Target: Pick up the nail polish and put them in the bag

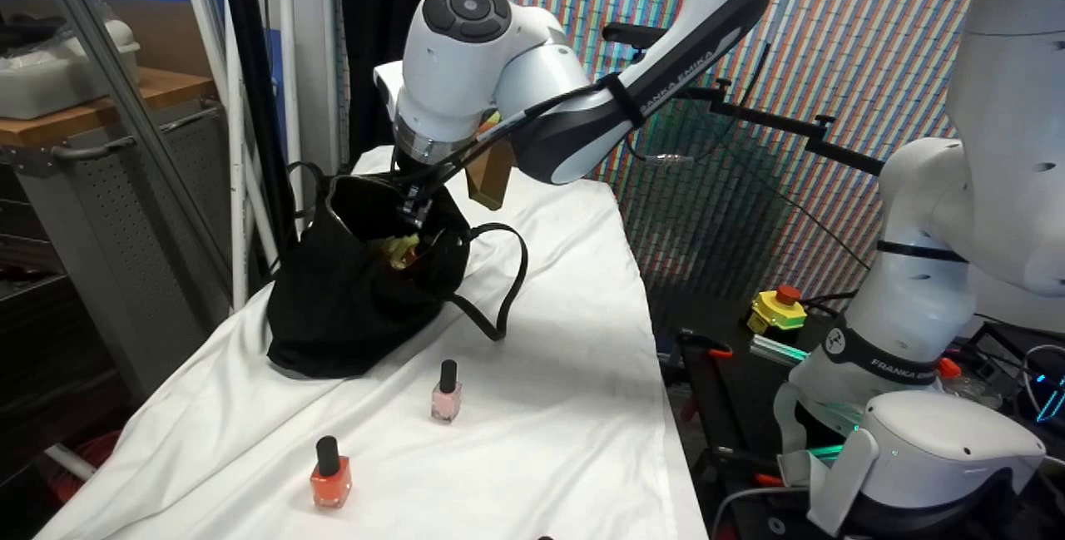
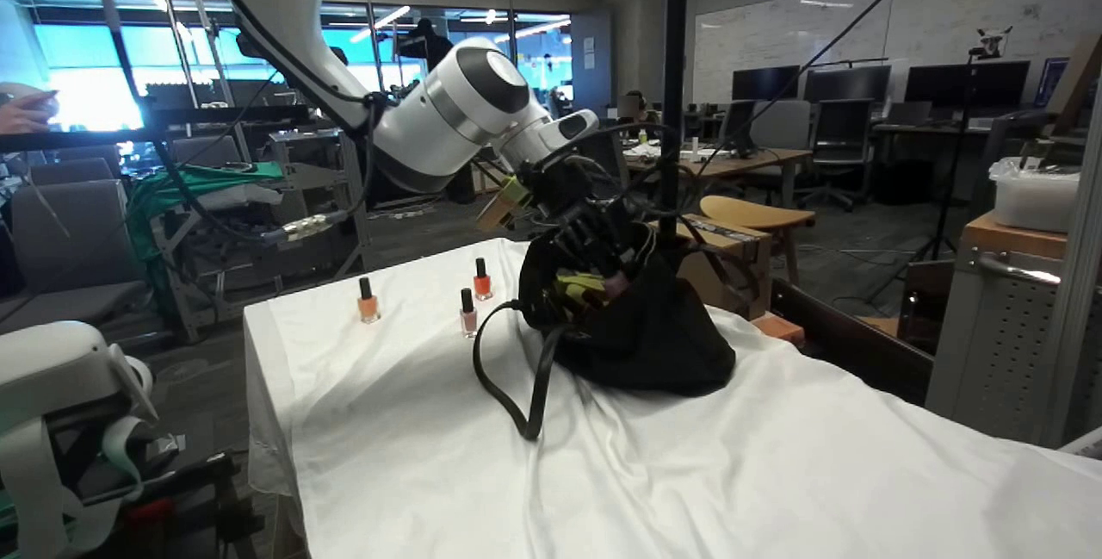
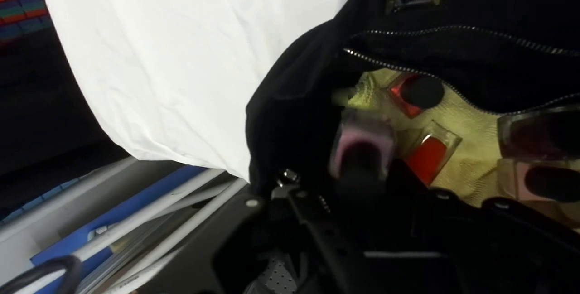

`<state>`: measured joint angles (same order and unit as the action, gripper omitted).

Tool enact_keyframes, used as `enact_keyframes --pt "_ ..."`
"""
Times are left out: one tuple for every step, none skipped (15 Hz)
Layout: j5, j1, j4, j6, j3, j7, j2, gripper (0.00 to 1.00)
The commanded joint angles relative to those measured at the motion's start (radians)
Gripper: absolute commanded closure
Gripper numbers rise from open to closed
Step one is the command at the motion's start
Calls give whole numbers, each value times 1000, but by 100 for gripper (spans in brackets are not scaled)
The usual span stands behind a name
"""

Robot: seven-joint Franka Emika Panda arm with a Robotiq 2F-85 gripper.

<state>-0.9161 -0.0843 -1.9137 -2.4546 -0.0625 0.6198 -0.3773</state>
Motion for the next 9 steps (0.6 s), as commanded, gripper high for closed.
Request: enact_keyframes --pt "-6 4 95 -28 -26 4 -74 17" --pt "-2 3 96 -29 -28 -1 -74 9" --pt "15 5 90 -20 -23 -17 -67 3" --pt "16 6 73 -26 -20 -24 -54 1" --pt "29 5 56 -13 -16 -31 -38 0" --pt "37 3 28 -6 -12 -37 -12 0" --pt "54 6 -1 -6 -4 -54 11 0" --pt "87 8 -29 5 7 -76 36 0" --pt "114 6 -57 8 13 -94 60 0"
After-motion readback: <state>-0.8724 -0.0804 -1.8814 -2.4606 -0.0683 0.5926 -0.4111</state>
